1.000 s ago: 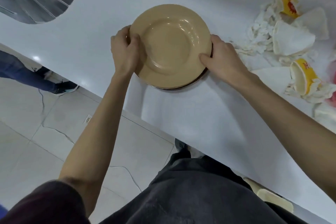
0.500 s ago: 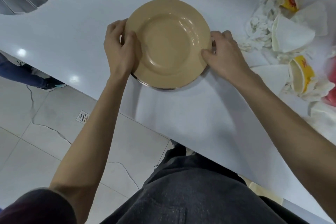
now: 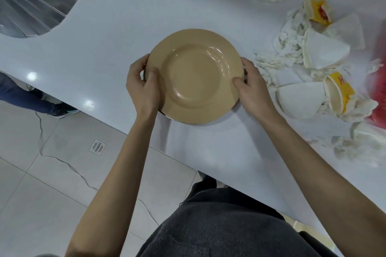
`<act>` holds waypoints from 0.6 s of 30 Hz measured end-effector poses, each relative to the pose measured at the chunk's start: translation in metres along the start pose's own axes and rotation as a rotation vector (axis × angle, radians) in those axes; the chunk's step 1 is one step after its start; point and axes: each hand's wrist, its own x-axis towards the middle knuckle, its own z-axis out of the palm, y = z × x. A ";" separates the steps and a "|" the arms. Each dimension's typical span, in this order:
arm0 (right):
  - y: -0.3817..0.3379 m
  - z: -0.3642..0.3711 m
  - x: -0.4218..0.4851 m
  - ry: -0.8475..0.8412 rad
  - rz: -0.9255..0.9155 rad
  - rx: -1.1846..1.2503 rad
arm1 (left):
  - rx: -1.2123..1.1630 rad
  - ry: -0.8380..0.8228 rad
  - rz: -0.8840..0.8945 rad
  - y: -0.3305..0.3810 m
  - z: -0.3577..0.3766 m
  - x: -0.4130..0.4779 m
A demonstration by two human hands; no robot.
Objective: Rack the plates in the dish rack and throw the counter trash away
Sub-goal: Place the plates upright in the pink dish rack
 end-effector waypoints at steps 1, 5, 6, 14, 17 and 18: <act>0.001 0.000 0.000 0.003 -0.001 0.003 | -0.002 0.002 0.002 0.000 0.001 -0.001; 0.003 0.002 0.001 0.007 -0.010 0.006 | 0.001 0.008 0.015 0.000 0.001 -0.003; 0.003 0.002 0.001 0.006 -0.011 -0.001 | 0.005 0.010 0.014 0.000 0.001 -0.004; 0.003 -0.010 -0.003 -0.015 -0.020 -0.004 | 0.078 -0.037 0.006 0.009 -0.006 -0.011; 0.004 -0.022 -0.013 0.001 -0.053 -0.017 | 0.183 -0.018 0.239 0.017 -0.008 -0.031; 0.004 -0.026 -0.018 0.008 -0.064 -0.021 | 0.218 -0.029 0.339 0.019 -0.007 -0.039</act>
